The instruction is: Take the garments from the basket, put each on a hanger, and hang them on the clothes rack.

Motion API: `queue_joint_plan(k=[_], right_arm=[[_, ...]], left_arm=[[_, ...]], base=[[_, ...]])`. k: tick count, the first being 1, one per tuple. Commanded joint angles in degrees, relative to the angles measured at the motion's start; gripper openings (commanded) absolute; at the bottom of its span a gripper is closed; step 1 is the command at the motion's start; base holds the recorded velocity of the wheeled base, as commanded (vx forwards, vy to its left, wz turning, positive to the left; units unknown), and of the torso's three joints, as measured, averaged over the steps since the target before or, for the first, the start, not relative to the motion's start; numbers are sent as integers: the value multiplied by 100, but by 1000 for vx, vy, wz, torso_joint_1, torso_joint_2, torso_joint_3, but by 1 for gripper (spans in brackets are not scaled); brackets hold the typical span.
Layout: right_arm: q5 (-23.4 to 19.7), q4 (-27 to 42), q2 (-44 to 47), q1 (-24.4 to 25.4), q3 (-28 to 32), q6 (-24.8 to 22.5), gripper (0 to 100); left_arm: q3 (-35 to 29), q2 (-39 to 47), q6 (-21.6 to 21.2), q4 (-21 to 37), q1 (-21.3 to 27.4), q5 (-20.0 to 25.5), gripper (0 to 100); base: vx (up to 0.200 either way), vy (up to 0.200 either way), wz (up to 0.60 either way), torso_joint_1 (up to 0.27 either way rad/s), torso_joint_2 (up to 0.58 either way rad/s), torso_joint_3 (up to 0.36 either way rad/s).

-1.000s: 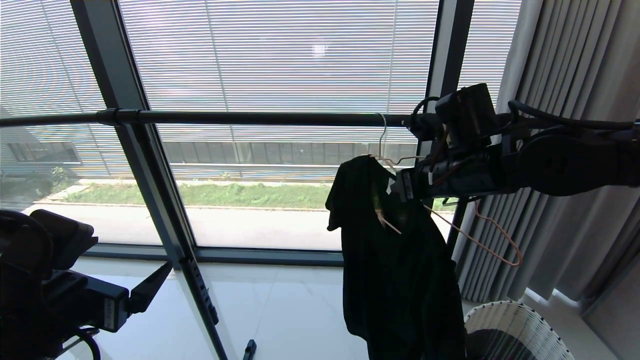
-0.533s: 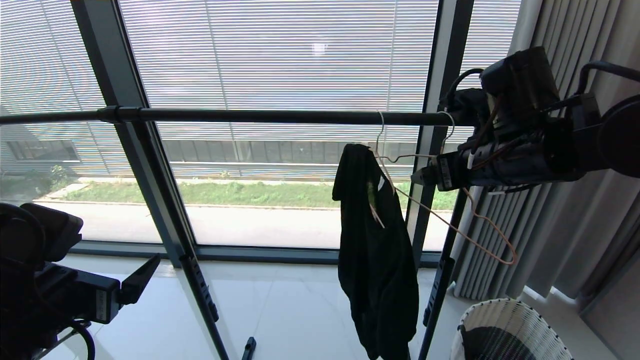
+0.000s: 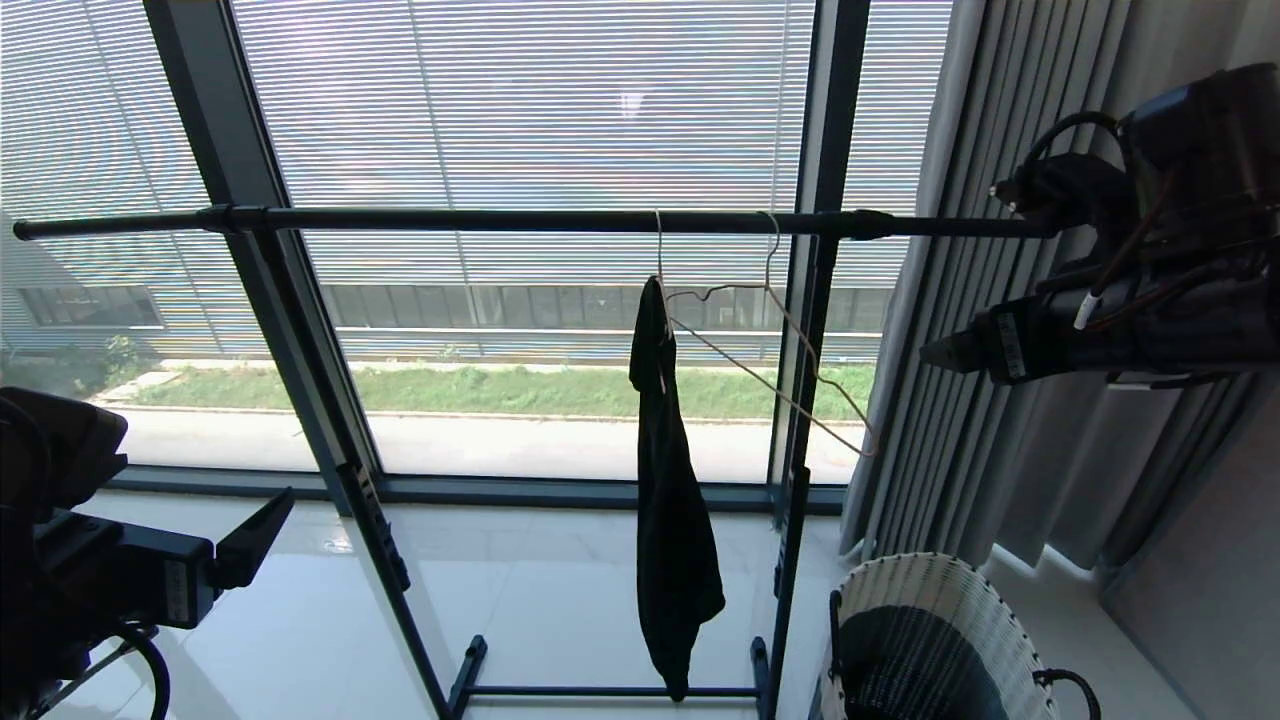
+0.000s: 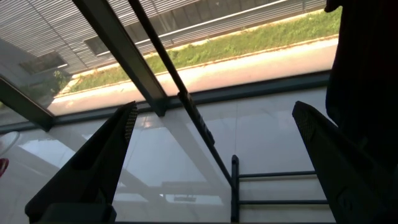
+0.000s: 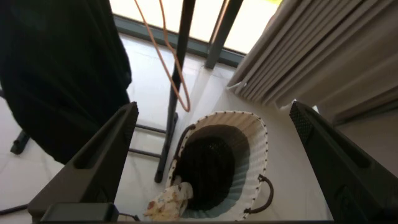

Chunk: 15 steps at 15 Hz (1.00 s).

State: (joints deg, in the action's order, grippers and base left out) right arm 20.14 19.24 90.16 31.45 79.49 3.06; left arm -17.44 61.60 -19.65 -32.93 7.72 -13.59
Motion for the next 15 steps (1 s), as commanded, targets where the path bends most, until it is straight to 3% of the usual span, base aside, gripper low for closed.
queue_joint_plan(k=[1,7,11,15], right_arm=[[-1,-8,-333,-192,-233,-113,100],[16,-34,-1335,-465,-1173,-403,100],[333,-34,-2293,-465,-2245,-605,100],[350,-34,-2670,-465,-2905,-614,100]], left_arm=[[22,-95,5,-3,-25,-3,100],[66,-333,5,-3,-200,-38,100],[162,-412,23,-3,-710,-73,100],[321,-526,5,-3,-719,-73,100]], base=[[0,0,0,0,0,0],[0,0,0,-22,53,27],[0,0,0,-193,450,247],[0,0,0,-212,491,281]])
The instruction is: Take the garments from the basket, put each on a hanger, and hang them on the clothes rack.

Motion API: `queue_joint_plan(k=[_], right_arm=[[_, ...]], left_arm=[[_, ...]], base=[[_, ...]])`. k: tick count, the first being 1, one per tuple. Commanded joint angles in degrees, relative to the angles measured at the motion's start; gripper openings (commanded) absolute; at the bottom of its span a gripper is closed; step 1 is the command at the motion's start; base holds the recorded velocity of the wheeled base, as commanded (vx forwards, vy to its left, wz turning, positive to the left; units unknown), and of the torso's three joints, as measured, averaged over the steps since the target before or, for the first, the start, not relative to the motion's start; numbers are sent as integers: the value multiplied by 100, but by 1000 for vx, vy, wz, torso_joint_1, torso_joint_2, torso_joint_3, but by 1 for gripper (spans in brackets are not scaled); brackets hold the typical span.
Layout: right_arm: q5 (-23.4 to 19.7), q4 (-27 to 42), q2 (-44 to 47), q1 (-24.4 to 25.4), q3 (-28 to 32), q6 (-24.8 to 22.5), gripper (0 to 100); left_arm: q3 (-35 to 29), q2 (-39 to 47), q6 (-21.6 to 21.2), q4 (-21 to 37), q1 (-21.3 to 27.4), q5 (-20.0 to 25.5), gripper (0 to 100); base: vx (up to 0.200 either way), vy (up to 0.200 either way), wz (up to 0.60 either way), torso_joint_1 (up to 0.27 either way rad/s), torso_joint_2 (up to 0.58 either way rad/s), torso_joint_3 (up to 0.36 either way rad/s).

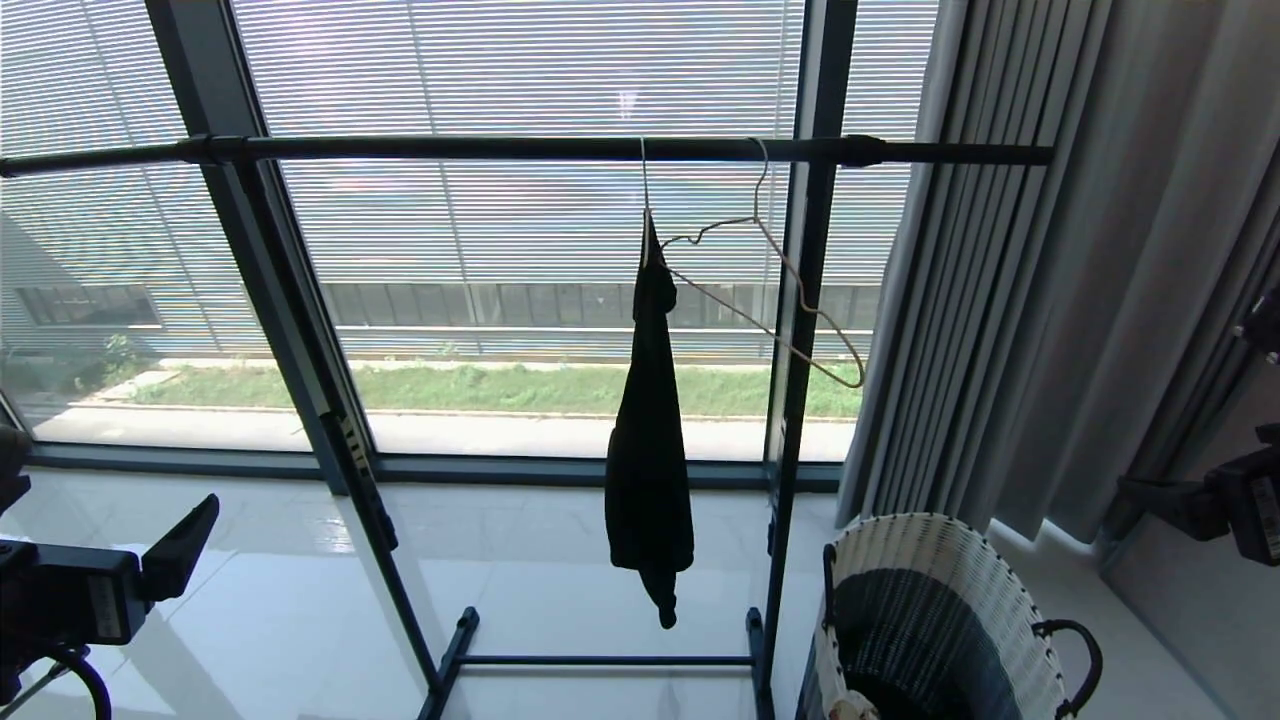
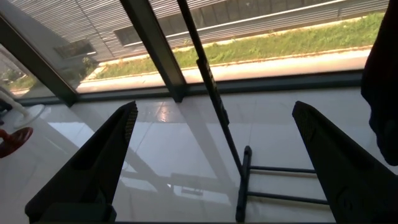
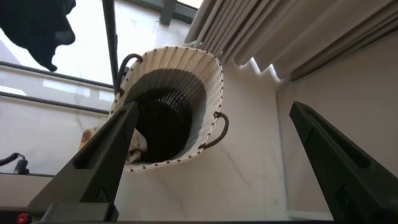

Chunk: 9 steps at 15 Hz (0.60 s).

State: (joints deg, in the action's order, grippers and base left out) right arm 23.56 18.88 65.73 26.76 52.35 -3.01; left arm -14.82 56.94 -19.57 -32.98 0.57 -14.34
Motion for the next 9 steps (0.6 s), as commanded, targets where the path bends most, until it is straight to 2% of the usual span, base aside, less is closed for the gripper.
queue_joint_plan(k=[1,6,9], right_arm=[[8,1,-245,-22,-322,2,100],[-1,-7,-245,-285,-1069,2,100],[-1,-324,-34,-285,-1490,2,100]], left_arm=[[111,-69,5,2,-13,1,100],[445,1,23,10,-154,27,100],[524,-16,23,10,-154,19,100]], base=[[0,0,0,-203,481,286],[0,0,0,-187,472,282],[0,0,0,-163,456,297]])
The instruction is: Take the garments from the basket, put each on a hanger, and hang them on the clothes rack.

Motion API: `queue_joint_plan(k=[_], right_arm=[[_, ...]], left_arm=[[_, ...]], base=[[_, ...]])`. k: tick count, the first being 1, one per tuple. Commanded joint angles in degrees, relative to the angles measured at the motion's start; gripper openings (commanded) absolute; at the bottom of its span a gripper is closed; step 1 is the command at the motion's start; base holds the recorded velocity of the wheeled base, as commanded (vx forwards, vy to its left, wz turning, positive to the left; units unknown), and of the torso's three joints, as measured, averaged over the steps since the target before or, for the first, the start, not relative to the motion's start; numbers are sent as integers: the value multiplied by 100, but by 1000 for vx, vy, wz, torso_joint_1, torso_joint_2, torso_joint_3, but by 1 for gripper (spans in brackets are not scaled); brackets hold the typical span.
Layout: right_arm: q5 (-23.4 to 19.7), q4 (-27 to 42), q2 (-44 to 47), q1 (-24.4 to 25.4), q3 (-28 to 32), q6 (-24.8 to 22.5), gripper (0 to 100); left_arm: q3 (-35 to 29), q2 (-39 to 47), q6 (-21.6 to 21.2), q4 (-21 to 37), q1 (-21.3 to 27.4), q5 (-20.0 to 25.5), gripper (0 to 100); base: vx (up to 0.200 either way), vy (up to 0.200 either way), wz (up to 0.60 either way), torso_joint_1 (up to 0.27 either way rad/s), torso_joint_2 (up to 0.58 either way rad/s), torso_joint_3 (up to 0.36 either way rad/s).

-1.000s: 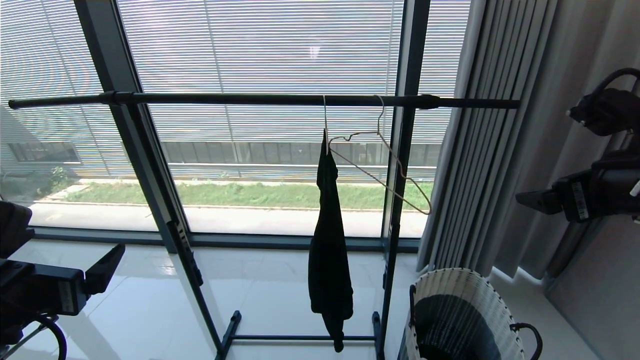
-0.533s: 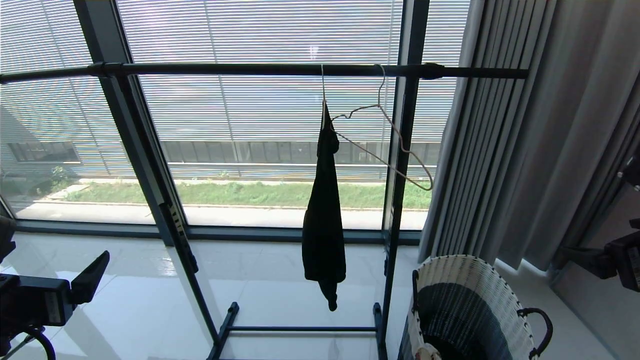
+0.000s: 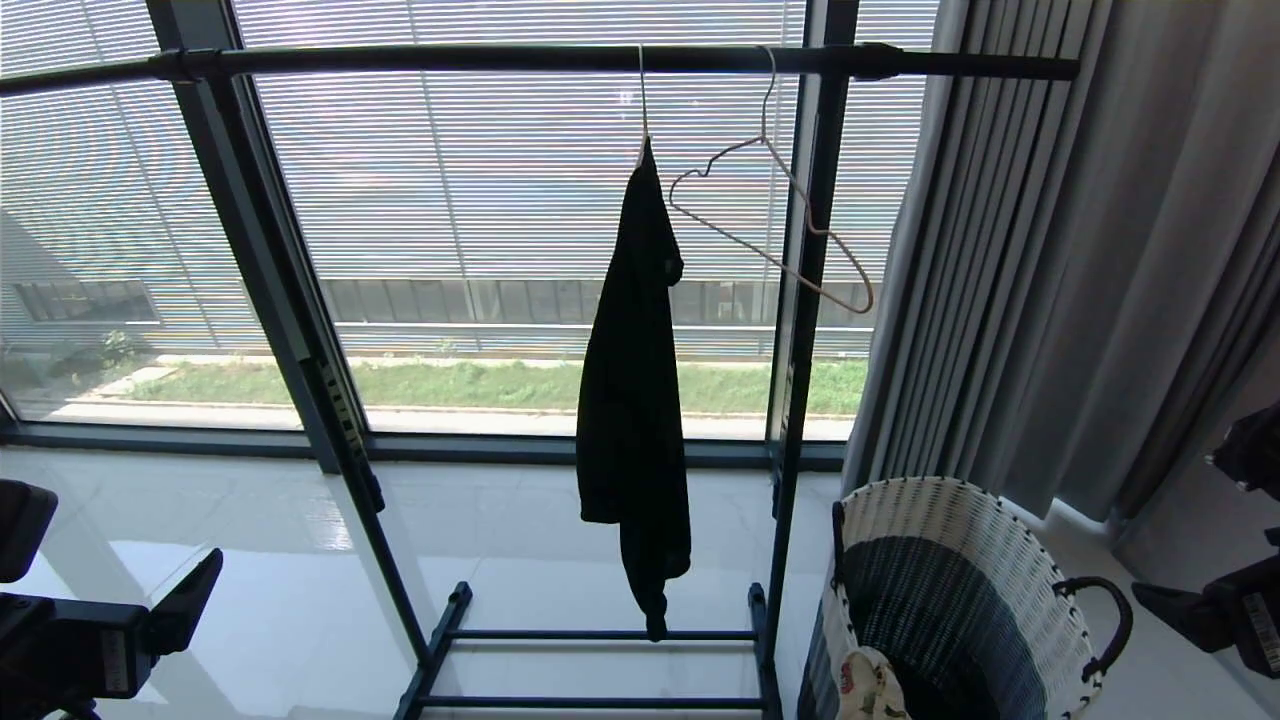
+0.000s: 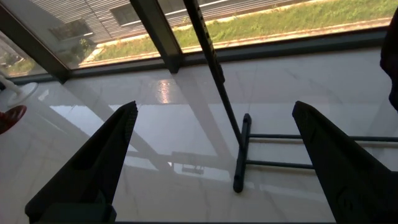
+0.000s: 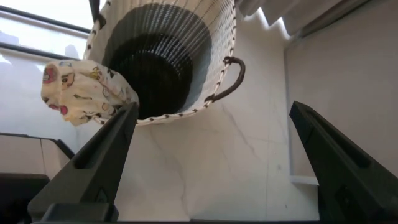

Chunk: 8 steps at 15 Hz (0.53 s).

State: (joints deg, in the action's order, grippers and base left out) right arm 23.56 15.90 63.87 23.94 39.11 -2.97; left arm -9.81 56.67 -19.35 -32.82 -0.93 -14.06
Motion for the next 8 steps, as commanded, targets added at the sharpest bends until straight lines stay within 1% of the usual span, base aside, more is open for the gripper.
queue_joint_plan(k=[1,2,4,5,6,7,8], right_arm=[[-1,-289,302,-4,-369,-1,100],[-1,-509,434,-4,-553,-1,100],[-36,-667,513,5,-685,-54,100],[-54,-667,513,5,-703,-107,100],[-177,-684,495,14,-703,-265,100],[-660,-851,486,14,-703,-309,100],[-1284,-1027,486,-4,-694,-318,100]], left_arm=[[23,19,-8,-5,-4,-1,100],[6,28,-8,-5,-4,-1,100],[32,19,-8,-5,-4,-1,100],[23,28,-8,-5,-4,-1,100],[23,37,1,-5,5,17,100],[23,54,10,-5,14,26,100],[23,72,19,-5,22,34,100]], base=[[0,0,0,-149,452,290],[0,0,0,-144,452,315],[0,0,0,-129,442,317],[0,0,0,-71,300,217],[0,0,0,-51,163,110],[0,0,0,-27,100,36],[200,200,0,-12,61,41]])
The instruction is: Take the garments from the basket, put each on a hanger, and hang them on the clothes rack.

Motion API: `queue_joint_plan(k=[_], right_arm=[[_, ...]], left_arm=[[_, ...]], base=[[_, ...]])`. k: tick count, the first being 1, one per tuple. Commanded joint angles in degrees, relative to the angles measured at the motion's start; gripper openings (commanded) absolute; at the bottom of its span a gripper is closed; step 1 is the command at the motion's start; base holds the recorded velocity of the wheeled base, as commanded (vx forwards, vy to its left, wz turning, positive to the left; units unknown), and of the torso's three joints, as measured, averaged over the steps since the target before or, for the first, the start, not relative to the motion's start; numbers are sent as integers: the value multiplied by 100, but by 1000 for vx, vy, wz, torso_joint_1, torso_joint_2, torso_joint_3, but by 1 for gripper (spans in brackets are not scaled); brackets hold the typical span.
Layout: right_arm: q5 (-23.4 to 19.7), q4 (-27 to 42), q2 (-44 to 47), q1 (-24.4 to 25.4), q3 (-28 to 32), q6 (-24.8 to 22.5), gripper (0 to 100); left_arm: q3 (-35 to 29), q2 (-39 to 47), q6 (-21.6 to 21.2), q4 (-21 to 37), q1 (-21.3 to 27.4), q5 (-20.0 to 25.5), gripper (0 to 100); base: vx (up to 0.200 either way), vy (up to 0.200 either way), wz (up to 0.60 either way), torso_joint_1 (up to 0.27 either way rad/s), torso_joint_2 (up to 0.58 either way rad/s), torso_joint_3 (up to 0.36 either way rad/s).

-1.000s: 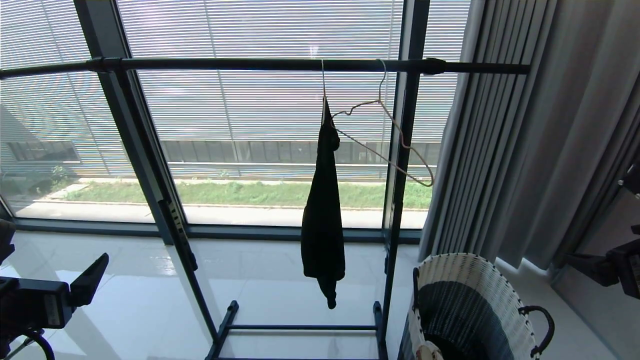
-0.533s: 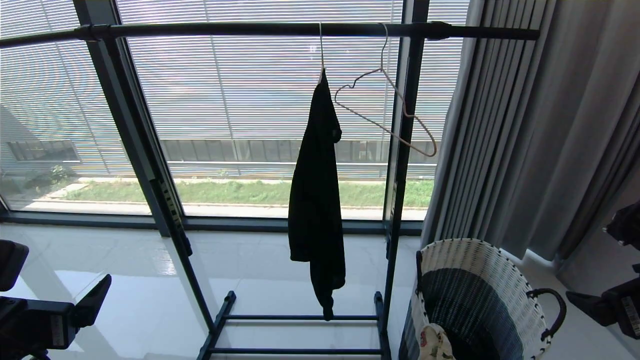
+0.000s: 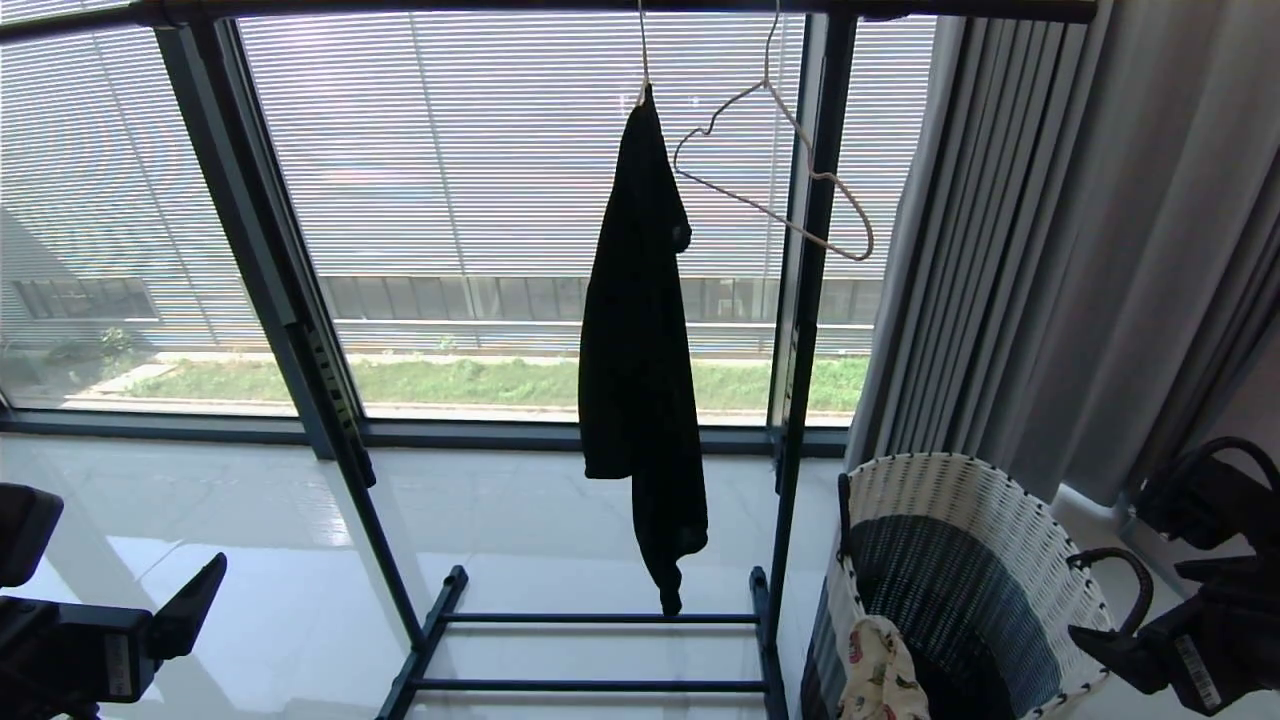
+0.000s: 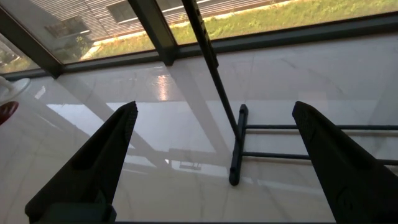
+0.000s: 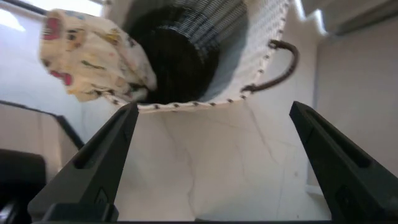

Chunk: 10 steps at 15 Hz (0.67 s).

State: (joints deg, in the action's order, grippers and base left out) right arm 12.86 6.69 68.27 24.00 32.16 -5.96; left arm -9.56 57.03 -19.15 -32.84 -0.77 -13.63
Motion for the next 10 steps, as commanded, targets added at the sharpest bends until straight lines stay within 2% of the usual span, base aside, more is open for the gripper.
queue_joint_plan(k=[1,4,7,8,10], right_arm=[[-504,-151,99,-27,10,-28,100],[-565,-168,582,-18,-8,-89,100],[-574,-362,1066,122,-69,-81,100],[-557,-854,1497,228,-315,-107,100],[-337,-1074,1954,236,-579,-169,100]], left_arm=[[-2,45,8,-3,15,36,100],[15,54,-18,-3,15,97,100],[42,45,-10,-3,86,97,100],[42,-7,17,-3,226,124,100],[15,-25,8,-3,543,273,100]], base=[[200,200,0,-2,41,41],[200,200,0,-4,17,14],[0,0,0,0,0,0],[0,0,0,0,0,0],[0,0,0,0,0,0]])
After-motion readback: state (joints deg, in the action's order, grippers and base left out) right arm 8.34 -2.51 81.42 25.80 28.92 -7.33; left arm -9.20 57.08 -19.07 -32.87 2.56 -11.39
